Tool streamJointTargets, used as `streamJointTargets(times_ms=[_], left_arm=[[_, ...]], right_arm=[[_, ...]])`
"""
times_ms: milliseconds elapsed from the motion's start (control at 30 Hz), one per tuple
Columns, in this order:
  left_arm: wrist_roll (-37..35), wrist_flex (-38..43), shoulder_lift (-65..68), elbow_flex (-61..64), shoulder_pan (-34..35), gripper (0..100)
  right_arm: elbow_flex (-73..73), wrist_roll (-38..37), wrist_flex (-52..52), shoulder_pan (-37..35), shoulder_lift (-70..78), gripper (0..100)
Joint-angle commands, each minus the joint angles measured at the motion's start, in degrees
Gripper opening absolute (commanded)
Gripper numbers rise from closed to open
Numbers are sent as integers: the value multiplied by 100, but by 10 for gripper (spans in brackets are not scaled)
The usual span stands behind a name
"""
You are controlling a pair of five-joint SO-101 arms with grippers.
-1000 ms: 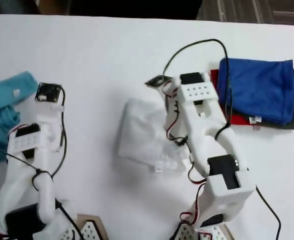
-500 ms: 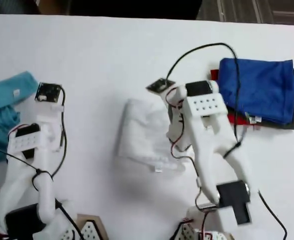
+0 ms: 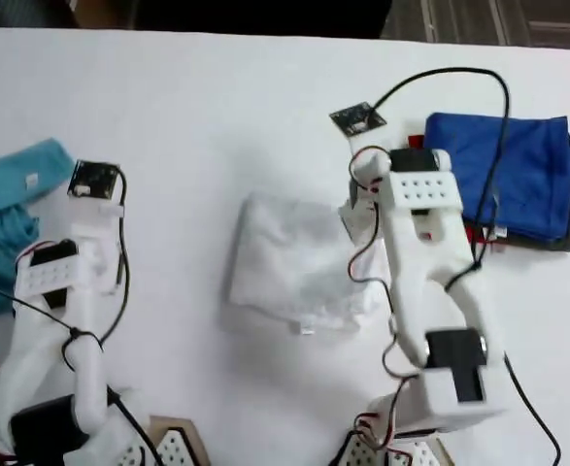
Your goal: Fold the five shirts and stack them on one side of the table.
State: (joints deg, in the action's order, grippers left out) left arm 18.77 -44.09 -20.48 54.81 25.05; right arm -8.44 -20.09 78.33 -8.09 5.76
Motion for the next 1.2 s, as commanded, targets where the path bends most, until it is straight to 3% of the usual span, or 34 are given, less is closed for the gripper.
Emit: streamJointTargets(times_ms=[0, 267, 433, 733, 900, 1167], left_arm=[[-53, 79, -229, -31, -53, 26], [-53, 88, -229, -31, -53, 26], [-53, 97, -229, -31, -53, 26], [-53, 97, -229, -31, -53, 26], [-53, 105, -229, -31, -53, 26], [-53, 105, -229, -31, -53, 26]], right_arm=[[607, 132, -40, 40, 365, 207], [1081, 114, -48, 92, 1086, 198], [1073, 132, -31, 92, 1226, 13], [1099, 97, 488, 716, 954, 20], [1099, -554, 444, 1042, 637, 20], [1705, -1125, 4, 646, 629, 19]])
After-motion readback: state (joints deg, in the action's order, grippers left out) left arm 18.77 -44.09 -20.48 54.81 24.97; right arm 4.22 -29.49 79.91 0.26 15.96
